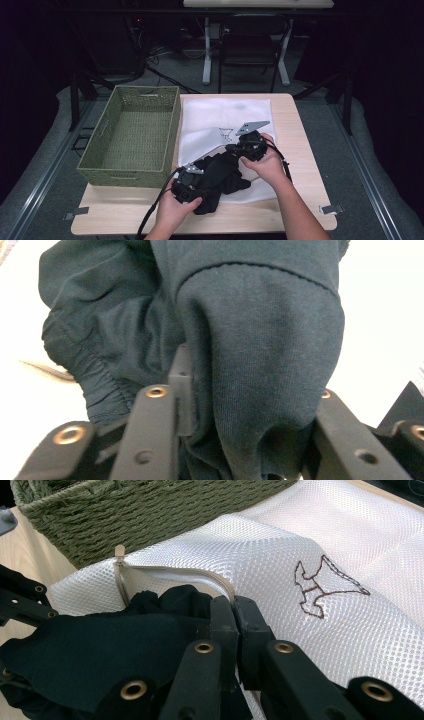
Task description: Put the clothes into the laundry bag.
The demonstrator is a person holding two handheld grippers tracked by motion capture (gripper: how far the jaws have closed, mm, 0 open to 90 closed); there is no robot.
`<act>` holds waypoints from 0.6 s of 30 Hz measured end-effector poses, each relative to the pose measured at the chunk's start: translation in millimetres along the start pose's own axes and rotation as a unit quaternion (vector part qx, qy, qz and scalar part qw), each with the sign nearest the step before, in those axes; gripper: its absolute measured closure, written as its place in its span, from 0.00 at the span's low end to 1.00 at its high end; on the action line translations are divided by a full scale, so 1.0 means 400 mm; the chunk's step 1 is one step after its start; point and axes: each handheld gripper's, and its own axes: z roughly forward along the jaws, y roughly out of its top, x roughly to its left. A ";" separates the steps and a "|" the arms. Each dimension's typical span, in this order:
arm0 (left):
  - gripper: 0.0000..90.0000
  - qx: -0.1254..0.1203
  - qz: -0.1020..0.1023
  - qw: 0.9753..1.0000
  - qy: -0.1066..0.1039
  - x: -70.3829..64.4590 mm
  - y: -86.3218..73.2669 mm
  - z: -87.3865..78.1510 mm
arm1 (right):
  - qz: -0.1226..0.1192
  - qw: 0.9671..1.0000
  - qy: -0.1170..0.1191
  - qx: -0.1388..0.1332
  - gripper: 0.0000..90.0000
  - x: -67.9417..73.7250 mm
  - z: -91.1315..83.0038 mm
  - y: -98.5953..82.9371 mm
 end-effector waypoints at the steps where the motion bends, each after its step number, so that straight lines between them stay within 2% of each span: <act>1: 0.77 -0.002 -0.003 1.000 -0.001 0.001 0.000 -0.001 | 0.000 1.000 0.000 0.000 0.98 0.000 0.000 0.000; 4: 0.83 -0.009 -0.005 1.000 -0.002 0.000 0.003 -0.003 | -0.001 1.000 0.000 0.000 0.98 0.001 0.000 0.000; 10: 0.90 -0.011 -0.006 1.000 -0.008 0.001 0.023 -0.007 | -0.004 1.000 0.000 0.001 0.98 0.006 0.000 0.003; 11: 0.90 -0.014 -0.012 1.000 -0.010 0.001 0.028 -0.005 | -0.005 1.000 0.000 0.001 0.98 0.007 0.000 0.003; 18: 0.92 -0.025 -0.016 1.000 -0.008 0.011 0.067 -0.004 | -0.005 1.000 0.001 0.000 0.98 0.009 -0.003 0.004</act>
